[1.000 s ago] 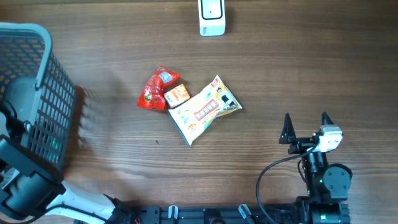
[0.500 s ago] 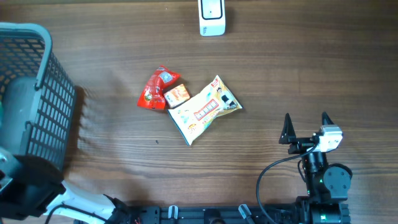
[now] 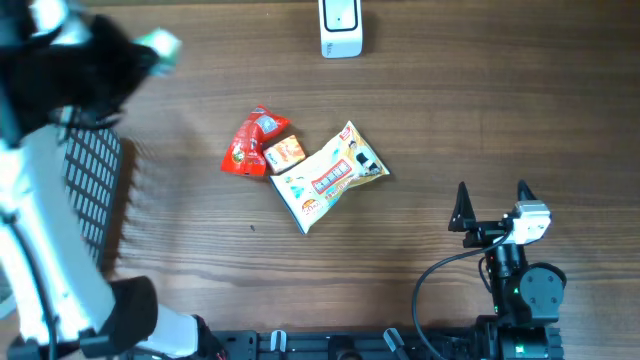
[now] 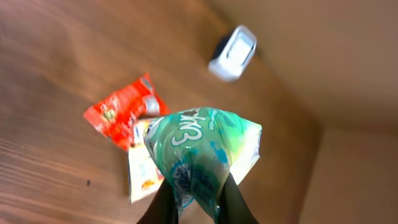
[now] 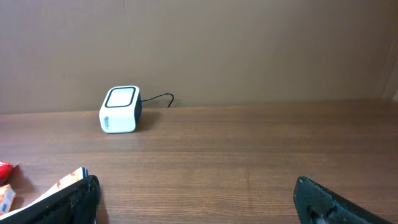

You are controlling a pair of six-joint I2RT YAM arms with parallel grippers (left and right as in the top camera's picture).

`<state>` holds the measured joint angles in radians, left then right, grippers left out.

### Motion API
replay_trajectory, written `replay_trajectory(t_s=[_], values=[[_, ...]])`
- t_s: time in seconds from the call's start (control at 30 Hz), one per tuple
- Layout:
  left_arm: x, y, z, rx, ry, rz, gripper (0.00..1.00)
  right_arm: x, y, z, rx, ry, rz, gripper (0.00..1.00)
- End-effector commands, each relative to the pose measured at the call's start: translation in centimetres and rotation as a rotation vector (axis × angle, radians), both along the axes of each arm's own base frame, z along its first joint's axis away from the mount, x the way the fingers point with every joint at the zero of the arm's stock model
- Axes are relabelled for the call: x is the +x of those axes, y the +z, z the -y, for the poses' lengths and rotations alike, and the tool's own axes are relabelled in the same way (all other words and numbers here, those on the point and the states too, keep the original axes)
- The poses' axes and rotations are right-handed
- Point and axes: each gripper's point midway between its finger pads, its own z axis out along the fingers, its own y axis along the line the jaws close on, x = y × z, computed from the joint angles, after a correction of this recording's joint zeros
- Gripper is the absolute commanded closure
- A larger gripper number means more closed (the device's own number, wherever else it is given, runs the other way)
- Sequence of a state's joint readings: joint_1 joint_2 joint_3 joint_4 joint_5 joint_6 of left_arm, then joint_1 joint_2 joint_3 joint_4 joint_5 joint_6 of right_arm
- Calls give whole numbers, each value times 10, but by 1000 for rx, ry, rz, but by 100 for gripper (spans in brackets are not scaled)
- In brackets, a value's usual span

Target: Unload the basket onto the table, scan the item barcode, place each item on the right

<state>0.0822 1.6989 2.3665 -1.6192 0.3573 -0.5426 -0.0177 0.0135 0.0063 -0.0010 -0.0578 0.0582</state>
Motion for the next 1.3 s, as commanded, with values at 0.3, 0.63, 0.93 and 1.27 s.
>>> replay_trajectory(t_s=[0.3, 0.63, 0.93, 1.27], values=[[0, -313, 193, 405, -523, -564, 13, 0, 1, 2, -4, -10, 7, 0], [25, -148, 152, 323, -382, -254, 0, 0, 1, 2, -4, -10, 7, 0], [-96, 11, -43, 330, 324, 20, 0, 0, 1, 3, -67, -16, 10, 0], [-137, 40, -59, 301, 414, 143, 0, -19, 45, -63, 836, 428, -23, 0]])
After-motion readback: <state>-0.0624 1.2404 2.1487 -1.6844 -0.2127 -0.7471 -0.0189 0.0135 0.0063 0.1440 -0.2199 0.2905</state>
